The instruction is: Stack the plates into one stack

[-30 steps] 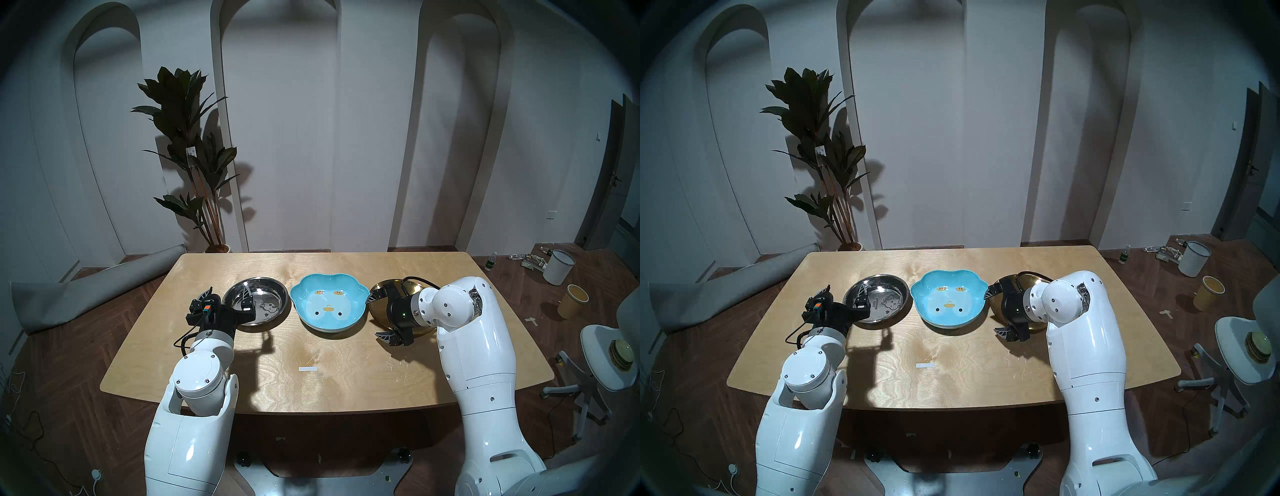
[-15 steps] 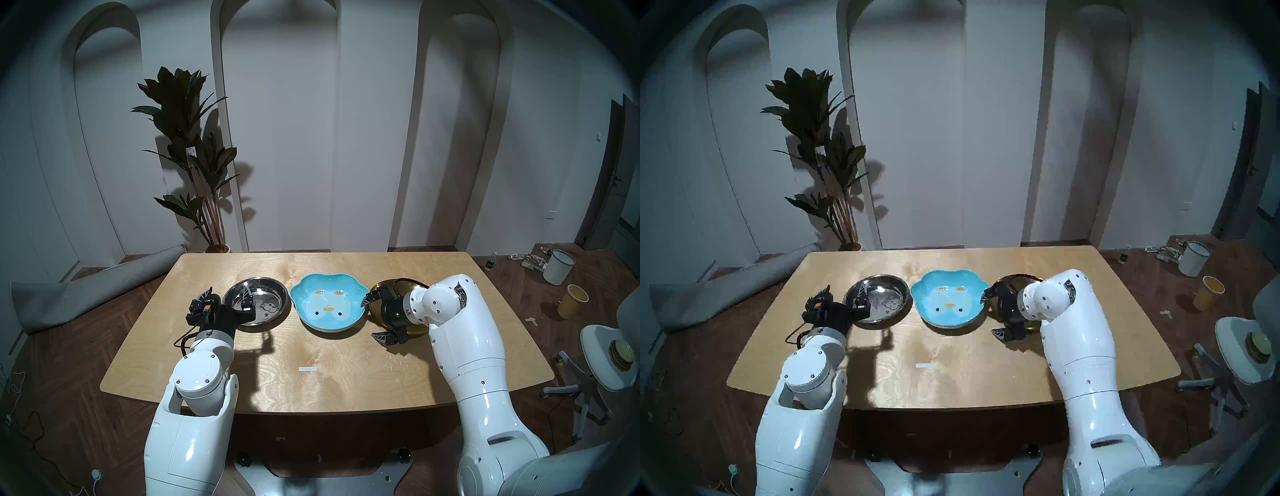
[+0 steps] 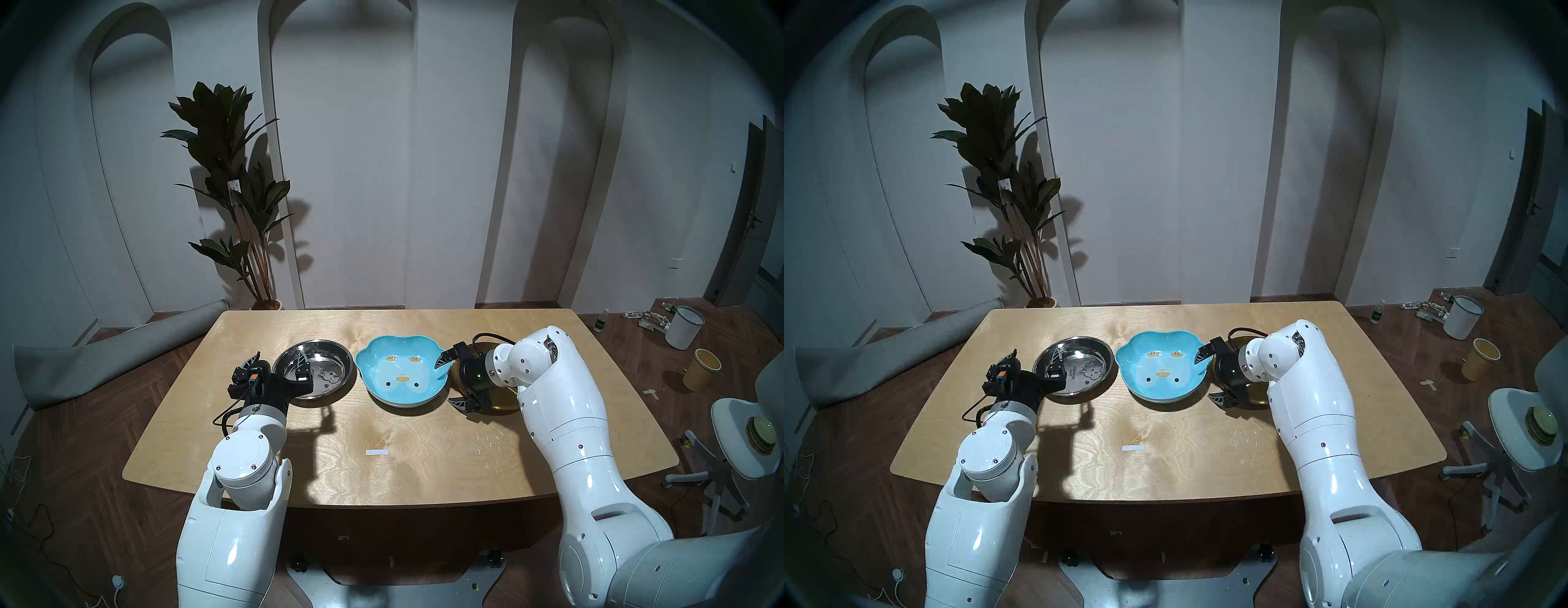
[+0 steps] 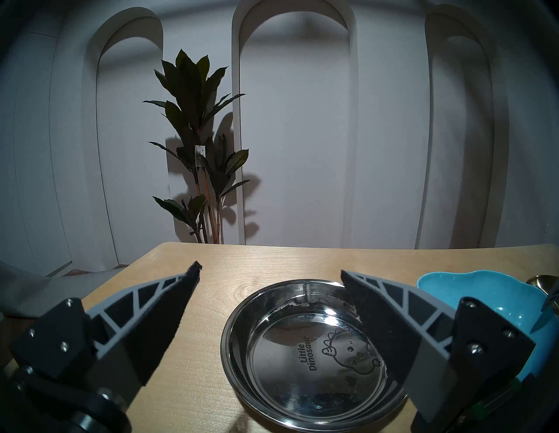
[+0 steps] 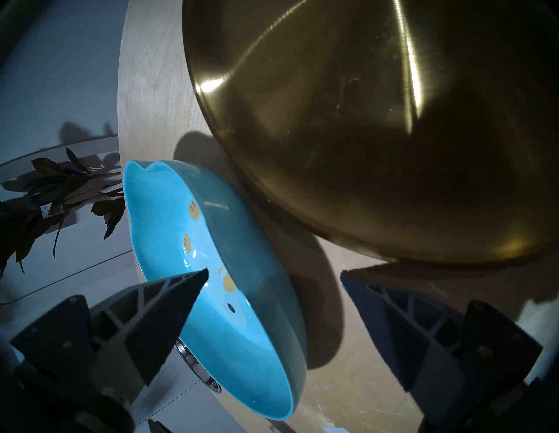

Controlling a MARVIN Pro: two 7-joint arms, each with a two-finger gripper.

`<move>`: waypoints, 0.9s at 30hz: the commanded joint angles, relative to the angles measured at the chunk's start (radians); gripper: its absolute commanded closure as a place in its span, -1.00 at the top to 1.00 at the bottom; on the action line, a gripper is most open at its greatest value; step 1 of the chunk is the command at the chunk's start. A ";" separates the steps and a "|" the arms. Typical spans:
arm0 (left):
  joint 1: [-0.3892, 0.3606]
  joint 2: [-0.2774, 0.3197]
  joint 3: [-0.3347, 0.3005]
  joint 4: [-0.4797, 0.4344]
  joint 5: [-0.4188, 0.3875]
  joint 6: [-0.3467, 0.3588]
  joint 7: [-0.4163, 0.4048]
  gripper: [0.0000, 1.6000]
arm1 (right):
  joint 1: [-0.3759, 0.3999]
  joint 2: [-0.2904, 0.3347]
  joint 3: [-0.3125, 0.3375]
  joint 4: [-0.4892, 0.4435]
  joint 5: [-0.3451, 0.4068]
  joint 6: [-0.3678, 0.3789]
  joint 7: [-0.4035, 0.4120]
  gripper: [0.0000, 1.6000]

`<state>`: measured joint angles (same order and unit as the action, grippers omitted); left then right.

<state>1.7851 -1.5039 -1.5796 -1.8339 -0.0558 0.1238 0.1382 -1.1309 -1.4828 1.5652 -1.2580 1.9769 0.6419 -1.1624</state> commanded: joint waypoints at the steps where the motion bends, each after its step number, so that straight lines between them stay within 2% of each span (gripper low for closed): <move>1: -0.011 0.000 0.001 -0.022 0.000 -0.007 0.000 1.00 | 0.082 -0.007 -0.013 0.084 -0.005 0.030 0.044 1.00; 5: -0.011 0.001 0.002 -0.022 -0.001 -0.007 0.001 1.00 | 0.109 -0.010 -0.020 0.133 -0.007 0.042 0.055 1.00; 9: -0.011 0.002 0.002 -0.022 -0.002 -0.007 0.002 1.00 | 0.131 -0.010 -0.026 0.178 -0.004 0.059 0.054 0.89; 11: -0.011 0.003 0.003 -0.022 -0.002 -0.007 0.002 1.00 | 0.138 -0.011 -0.028 0.192 -0.002 0.062 0.049 0.59; 12: -0.011 0.003 0.003 -0.022 -0.002 -0.007 0.003 1.00 | 0.141 -0.012 -0.029 0.200 -0.001 0.065 0.049 0.59; 13: -0.011 0.003 0.003 -0.022 -0.003 -0.007 0.003 1.00 | 0.143 -0.012 -0.030 0.204 -0.001 0.066 0.049 0.41; 15: -0.011 0.004 0.003 -0.022 -0.003 -0.007 0.003 1.00 | 0.147 -0.012 -0.032 0.211 0.000 0.068 0.048 0.21; 16: -0.011 0.004 0.003 -0.022 -0.003 -0.007 0.003 1.00 | 0.148 -0.012 -0.032 0.214 0.001 0.069 0.048 -0.03; 17: -0.011 0.004 0.004 -0.022 -0.003 -0.008 0.004 1.00 | 0.149 -0.012 -0.032 0.215 0.002 0.070 0.046 -0.05; 23: -0.011 0.006 0.005 -0.022 -0.005 -0.007 0.005 1.00 | 0.142 -0.010 -0.036 0.176 0.011 0.069 0.029 -0.52; 24: -0.011 0.006 0.005 -0.022 -0.005 -0.007 0.005 1.00 | 0.140 -0.009 -0.036 0.164 0.012 0.069 0.028 -0.52; 25: -0.011 0.006 0.005 -0.022 -0.005 -0.007 0.006 1.00 | 0.140 -0.009 -0.036 0.155 0.014 0.069 0.024 -0.80; 27: -0.011 0.007 0.005 -0.022 -0.006 -0.007 0.006 1.00 | 0.134 -0.007 -0.036 0.131 0.019 0.070 0.019 -1.00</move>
<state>1.7851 -1.4969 -1.5745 -1.8340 -0.0620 0.1238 0.1446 -1.0059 -1.4889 1.5226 -1.0499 1.9790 0.7105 -1.1196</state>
